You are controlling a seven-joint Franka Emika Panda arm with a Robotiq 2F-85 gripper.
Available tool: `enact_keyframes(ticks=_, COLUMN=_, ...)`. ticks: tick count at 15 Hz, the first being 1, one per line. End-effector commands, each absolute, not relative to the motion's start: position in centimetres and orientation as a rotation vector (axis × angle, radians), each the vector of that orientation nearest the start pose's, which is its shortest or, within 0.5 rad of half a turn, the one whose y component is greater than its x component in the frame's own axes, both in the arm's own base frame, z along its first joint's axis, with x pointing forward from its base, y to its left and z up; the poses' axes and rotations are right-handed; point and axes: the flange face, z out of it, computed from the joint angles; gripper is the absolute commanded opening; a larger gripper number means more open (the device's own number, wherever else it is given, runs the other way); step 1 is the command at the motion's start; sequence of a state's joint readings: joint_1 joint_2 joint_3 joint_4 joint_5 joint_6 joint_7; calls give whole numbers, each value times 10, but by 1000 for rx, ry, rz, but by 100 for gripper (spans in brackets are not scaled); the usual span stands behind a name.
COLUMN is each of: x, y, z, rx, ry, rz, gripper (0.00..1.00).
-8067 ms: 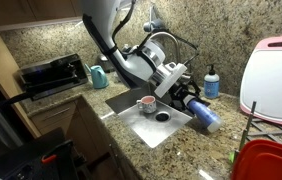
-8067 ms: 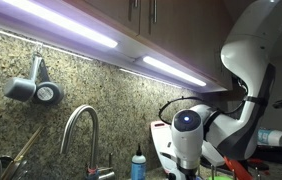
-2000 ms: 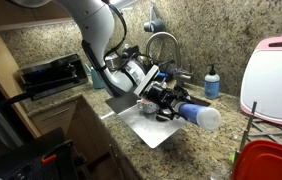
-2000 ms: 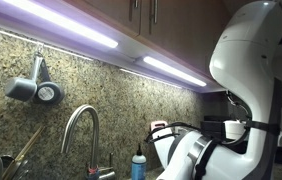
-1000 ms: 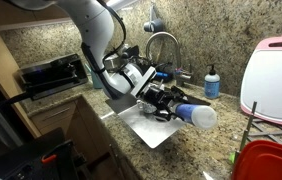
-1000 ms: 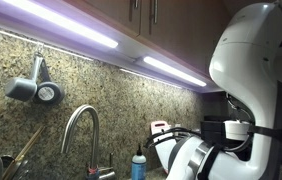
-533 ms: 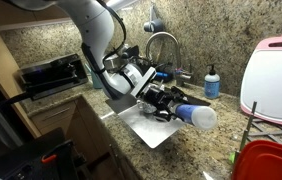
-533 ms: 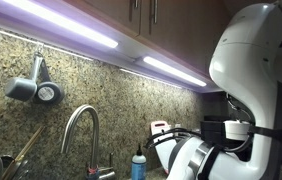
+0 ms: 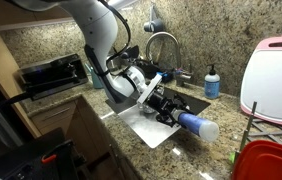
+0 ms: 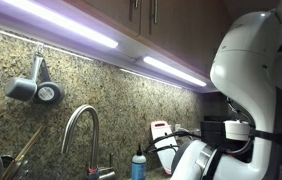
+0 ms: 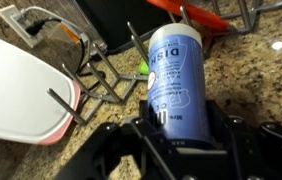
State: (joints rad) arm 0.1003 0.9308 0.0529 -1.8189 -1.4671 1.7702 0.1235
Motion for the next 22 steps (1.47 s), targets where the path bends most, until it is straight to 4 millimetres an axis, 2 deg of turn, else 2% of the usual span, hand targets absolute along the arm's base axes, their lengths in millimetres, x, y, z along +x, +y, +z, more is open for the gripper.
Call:
enact_keyframes(ticks=1, x=571, y=-10, z=24, rx=1647, ry=1101, rz=-552, gripper=33)
enact_keyframes(ticks=6, x=578, y=-18, z=22, rx=1675, ry=1117, rz=-525, gripper=33)
enact_keyframes(ticks=11, x=572, y=-9, z=29, rx=1687, ry=1176, rz=-442, gripper=33)
enact_keyframes(ticks=22, x=559, y=2, z=60, rx=1754, ry=1328, rz=-154, gripper=33)
